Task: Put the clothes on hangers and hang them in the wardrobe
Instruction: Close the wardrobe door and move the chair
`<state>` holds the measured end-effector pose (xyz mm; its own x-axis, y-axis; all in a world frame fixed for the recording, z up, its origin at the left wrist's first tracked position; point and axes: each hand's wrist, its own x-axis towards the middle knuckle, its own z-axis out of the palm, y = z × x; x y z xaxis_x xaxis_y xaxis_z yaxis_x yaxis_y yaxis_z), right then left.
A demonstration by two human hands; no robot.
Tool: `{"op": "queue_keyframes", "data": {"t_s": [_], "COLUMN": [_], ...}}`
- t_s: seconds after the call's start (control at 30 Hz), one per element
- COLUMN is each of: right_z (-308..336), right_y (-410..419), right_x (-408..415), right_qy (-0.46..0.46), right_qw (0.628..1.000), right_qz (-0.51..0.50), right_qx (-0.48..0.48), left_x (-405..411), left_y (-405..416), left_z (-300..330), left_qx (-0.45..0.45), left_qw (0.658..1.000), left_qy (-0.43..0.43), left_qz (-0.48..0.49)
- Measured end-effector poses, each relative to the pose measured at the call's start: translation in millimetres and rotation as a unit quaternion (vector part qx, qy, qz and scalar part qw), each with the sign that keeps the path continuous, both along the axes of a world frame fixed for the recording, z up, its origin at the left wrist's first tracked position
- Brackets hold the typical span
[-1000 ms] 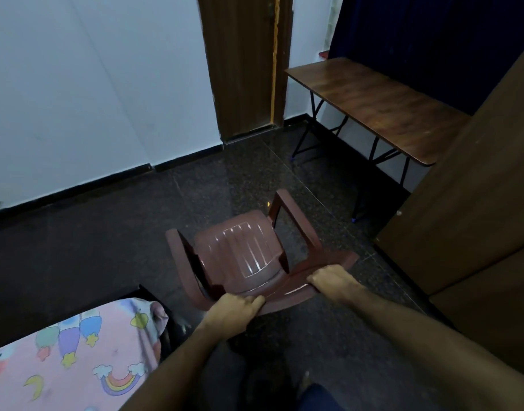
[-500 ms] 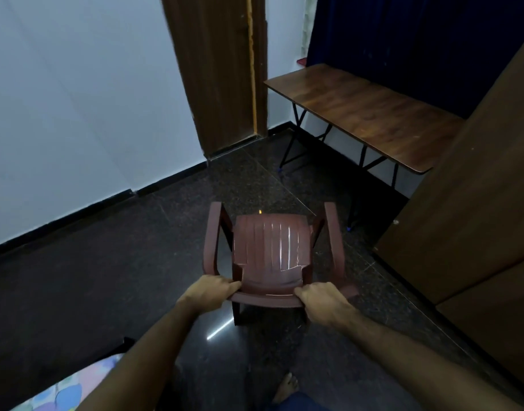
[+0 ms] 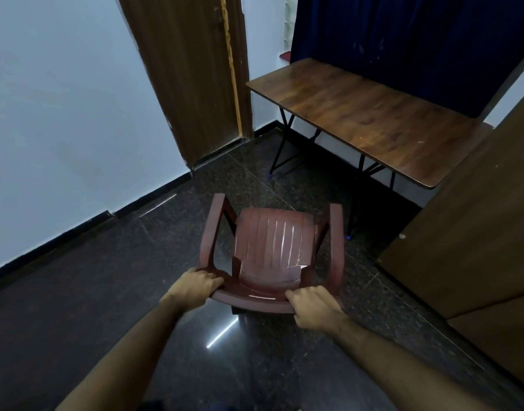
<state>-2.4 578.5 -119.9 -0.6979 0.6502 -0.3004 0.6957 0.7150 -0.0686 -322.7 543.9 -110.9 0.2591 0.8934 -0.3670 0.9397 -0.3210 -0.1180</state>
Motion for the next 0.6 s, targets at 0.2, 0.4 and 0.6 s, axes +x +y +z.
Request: {"op": "queue_keyframes", "data": {"t_s": [0.2, 0.4, 0.6], "right_z": [-2, 0, 4], "right_y": [54, 111, 160], "right_x": [-53, -115, -170], "right_qy": [-0.001, -0.012, -0.010], "right_qw": [0.998, 0.989, 0.970], "right_qz": [-0.066, -0.150, -0.242], "right_qx": [0.009, 0.000, 0.005], "left_x": [-59, -127, -174], "left_y": [84, 187, 285], "left_z": [-5, -20, -33], "left_qx": [0.016, 0.030, 0.056], "left_qw": [0.998, 0.989, 0.975], "left_qy": [-0.019, -0.037, -0.030], "left_qz": [-0.055, -0.139, -0.211]}}
